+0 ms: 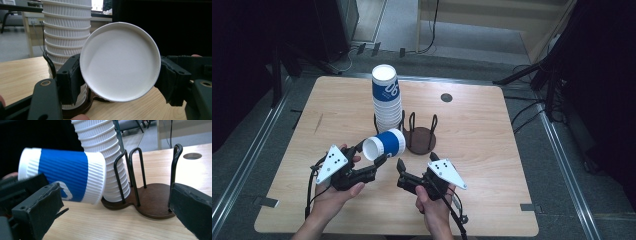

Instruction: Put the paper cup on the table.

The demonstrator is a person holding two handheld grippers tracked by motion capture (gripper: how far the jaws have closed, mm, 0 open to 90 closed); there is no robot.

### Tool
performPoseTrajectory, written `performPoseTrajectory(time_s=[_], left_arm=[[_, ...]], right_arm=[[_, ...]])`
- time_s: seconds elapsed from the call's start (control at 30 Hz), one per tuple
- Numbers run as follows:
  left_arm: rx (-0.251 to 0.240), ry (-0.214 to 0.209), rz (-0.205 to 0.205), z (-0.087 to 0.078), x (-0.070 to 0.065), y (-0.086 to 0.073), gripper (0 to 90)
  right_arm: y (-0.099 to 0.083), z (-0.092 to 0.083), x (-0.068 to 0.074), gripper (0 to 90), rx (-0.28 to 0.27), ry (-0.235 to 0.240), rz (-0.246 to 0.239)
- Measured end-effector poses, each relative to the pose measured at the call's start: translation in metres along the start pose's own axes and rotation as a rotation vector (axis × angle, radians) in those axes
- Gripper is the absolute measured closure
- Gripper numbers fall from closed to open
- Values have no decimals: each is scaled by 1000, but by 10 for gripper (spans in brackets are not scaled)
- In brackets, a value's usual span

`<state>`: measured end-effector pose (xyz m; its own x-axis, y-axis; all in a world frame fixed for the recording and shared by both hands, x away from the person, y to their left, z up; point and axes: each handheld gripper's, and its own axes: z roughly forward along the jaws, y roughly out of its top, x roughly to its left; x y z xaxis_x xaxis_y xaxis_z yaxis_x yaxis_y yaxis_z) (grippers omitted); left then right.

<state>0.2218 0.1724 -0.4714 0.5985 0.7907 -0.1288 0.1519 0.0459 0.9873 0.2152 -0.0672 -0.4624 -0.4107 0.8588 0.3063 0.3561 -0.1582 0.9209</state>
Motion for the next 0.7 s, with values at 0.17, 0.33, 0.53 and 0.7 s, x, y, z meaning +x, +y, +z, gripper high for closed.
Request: performPoseTrajectory(time_s=[0.17,0.33,0.53,0.7], left_arm=[[-17,-7,-2,1,-1,-3,297],[-33,-12,-4,2,-2,-5,297],[-36,-14,2,3,-3,-5,297],[-37,-18,14,3,-6,-6,297]], right_arm=[[-1,1,2,0,-1,21,85],[-1,1,3,0,-9,35,126],[0,1,2,0,-11,39,208],[0,4,3,0,-1,35,284]])
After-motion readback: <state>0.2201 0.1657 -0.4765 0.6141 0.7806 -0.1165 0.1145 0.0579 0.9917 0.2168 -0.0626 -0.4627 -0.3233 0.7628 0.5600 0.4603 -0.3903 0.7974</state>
